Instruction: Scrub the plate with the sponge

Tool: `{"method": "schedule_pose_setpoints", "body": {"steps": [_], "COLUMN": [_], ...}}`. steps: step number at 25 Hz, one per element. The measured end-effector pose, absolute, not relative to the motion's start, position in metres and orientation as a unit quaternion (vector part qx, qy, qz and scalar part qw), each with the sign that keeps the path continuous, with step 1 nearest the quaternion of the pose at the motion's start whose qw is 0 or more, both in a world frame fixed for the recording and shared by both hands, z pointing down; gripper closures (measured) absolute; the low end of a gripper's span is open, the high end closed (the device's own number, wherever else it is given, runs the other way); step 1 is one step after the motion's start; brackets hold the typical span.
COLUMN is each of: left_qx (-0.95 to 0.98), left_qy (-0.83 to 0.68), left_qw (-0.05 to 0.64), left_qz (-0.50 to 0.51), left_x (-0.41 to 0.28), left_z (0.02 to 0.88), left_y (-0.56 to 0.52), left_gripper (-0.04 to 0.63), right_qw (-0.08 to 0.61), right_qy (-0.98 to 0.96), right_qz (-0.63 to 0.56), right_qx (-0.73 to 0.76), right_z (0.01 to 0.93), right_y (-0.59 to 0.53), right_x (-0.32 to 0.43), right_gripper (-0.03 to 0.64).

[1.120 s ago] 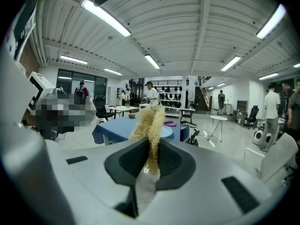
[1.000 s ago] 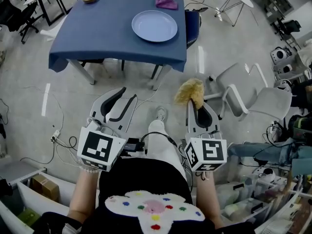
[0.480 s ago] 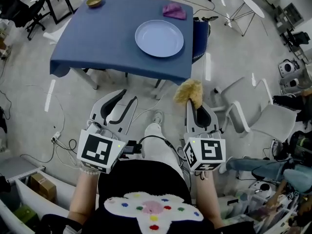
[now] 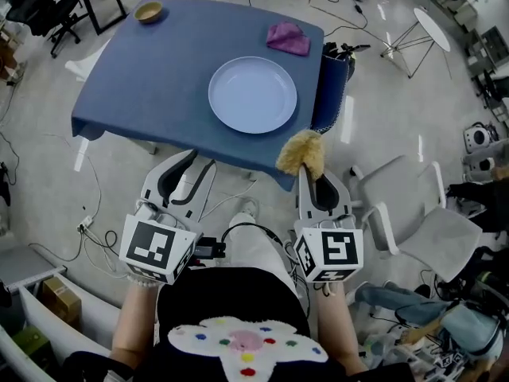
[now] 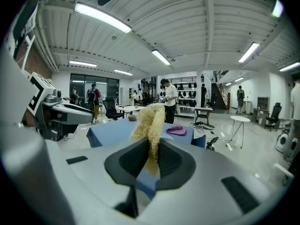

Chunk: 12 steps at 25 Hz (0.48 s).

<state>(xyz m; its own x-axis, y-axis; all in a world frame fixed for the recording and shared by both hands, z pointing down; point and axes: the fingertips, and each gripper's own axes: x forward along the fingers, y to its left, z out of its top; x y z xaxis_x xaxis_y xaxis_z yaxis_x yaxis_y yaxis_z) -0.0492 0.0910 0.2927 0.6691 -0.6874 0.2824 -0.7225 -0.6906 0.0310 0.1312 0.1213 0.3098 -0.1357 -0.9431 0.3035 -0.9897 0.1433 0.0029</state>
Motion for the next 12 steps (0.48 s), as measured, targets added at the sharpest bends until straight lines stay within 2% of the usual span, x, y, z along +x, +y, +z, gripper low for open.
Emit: {"method": "schedule_pose_setpoints", "body": {"steps": [12], "left_qx": [0.884], "left_qy": [-0.438], "left_qw": [0.091], "left_qz": [0.139], "left_x": [0.005], "left_z": [0.307], "left_y": [0.005], "left_gripper": [0.476], "right_qw": [0.122], "right_qy": [-0.778], "right_qz": [0.12], "right_qx": [0.605], "right_z": [0.321], "right_y": [0.029], "right_x": [0.193], "right_gripper": [0.571]}}
